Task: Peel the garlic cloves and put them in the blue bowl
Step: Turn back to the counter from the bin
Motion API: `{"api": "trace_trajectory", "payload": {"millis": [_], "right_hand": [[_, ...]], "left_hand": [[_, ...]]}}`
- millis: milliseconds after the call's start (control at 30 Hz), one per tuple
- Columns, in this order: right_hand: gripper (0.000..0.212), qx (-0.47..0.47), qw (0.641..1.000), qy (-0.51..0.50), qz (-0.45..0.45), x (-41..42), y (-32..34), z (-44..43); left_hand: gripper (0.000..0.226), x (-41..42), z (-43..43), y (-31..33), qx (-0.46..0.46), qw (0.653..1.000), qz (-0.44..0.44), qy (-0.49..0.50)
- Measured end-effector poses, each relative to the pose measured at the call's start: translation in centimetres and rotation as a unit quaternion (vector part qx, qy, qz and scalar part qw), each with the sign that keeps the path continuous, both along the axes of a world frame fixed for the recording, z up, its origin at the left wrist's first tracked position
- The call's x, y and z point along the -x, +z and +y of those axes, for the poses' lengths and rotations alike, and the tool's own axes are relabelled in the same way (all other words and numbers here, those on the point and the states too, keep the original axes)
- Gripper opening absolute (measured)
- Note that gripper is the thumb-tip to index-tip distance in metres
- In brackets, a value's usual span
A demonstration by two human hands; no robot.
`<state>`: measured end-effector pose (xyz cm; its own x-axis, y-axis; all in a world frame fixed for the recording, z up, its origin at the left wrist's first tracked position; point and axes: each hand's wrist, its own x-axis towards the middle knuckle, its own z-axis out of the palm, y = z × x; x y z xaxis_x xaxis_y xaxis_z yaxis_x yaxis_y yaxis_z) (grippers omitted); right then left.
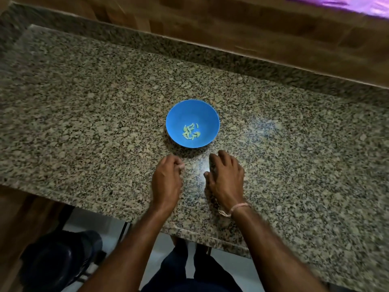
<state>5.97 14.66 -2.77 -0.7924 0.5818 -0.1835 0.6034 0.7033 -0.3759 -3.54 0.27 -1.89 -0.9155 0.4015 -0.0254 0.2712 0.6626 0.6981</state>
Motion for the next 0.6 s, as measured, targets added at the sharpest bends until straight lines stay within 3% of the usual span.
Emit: {"api": "trace_trajectory", "payload": {"millis": [100, 267, 400, 500, 600], "right_hand": [[0.055, 0.048, 0.997, -0.046, 0.038, 0.2, 0.3, 0.0], [0.052, 0.107, 0.978, -0.111, 0.138, 1.7, 1.2, 0.5], [0.057, 0.248, 0.918, -0.210, 0.225, 4.0, 2.7, 1.2], [0.060, 0.330, 0.877, -0.261, 0.230, 6.5, 3.5, 1.9], [0.059, 0.328, 0.880, -0.262, 0.223, 8.1, 4.0, 2.4]], "left_hand": [[0.008, 1.4, 1.9, 2.7, -0.061, 0.997, 0.031, 0.021], [0.007, 5.3, 6.0, 4.4, -0.002, 0.997, 0.079, -0.002], [0.032, 6.4, 5.4, 3.5, -0.007, 0.996, 0.085, 0.014], [0.055, 7.1, 4.2, 2.4, -0.068, 0.993, -0.010, 0.098], [0.057, 7.4, 4.3, 2.4, -0.115, 0.983, -0.105, 0.091]]}}
